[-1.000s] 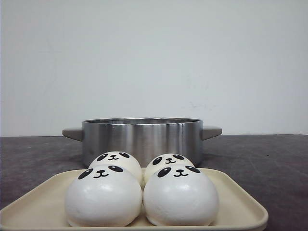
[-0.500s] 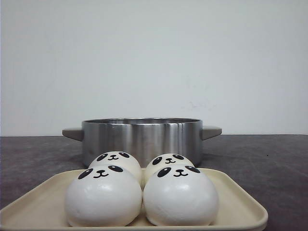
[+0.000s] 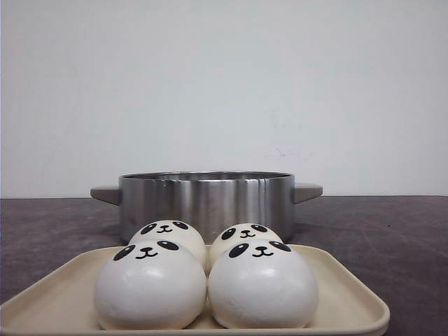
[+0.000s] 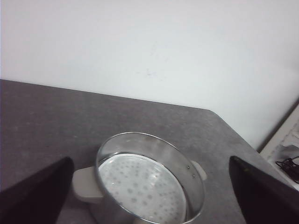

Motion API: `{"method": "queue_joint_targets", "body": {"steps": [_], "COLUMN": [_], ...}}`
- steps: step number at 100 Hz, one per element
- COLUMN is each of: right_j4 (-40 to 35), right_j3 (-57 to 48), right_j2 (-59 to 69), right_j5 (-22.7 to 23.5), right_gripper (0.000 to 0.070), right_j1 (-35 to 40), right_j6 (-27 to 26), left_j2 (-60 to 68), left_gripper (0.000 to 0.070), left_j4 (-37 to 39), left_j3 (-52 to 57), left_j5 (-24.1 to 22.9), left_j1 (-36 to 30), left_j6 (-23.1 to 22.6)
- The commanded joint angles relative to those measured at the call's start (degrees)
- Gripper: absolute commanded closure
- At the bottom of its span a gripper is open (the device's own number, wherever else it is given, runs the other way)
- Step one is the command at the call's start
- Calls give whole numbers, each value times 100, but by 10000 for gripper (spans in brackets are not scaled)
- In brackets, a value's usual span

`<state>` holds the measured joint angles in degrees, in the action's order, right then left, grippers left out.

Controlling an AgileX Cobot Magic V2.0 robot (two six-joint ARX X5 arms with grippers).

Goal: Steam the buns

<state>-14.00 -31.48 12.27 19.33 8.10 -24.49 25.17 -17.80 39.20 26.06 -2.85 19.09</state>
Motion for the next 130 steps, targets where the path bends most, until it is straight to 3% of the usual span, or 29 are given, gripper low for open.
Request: {"method": "queue_joint_targets", "body": {"steps": [1, 17, 26, 39, 56, 74, 82, 96, 103, 111, 130], "right_j4": [-192, -1104, -1495, -1888, -2164, -2297, -2430, -2765, -2914, -2946, -2671], "right_j3": [-262, -1150, -1753, -2494, -2852, -2852, -2855, -2865, -2865, -2865, -2865], "right_j2": [120, 813, 1412, 2225, 2944, 3751, 4242, 5027, 5425, 5869, 6677], "right_j5": [-37, -555, -861, -920, -887, -1296, -1486, -1471, -1368, -1187, -1185], "right_gripper": [157, 153, 104, 32, 26, 27, 27, 30, 66, 127, 131], "right_j1": [2, 2, 2, 35, 444, 1578, 2170, 2728, 2955, 3224, 3560], "right_j6": [278, 1139, 1421, 1502, 1478, 1261, 920, 271, 39, -127, -216], "left_j2": [22, 118, 249, 433, 719, 883, 903, 907, 907, 905, 918], "left_gripper": [32, 80, 80, 80, 80, 79, 79, 79, 79, 78, 79], "left_j4": [28, -603, -815, -813, -1073, -1261, -1281, -1279, -1279, -1279, -1270], "left_j3": [52, 131, 168, 216, 433, 470, 468, 468, 468, 470, 470], "left_j5": [131, 57, -48, -118, -282, -533, -533, -533, -533, -535, -533], "left_j1": [-48, -179, -240, -380, -625, -881, -938, -962, -962, -962, -1023], "left_j6": [-48, -549, -876, -905, -1034, -1128, -1126, -1126, -1128, -1137, -1134]}}
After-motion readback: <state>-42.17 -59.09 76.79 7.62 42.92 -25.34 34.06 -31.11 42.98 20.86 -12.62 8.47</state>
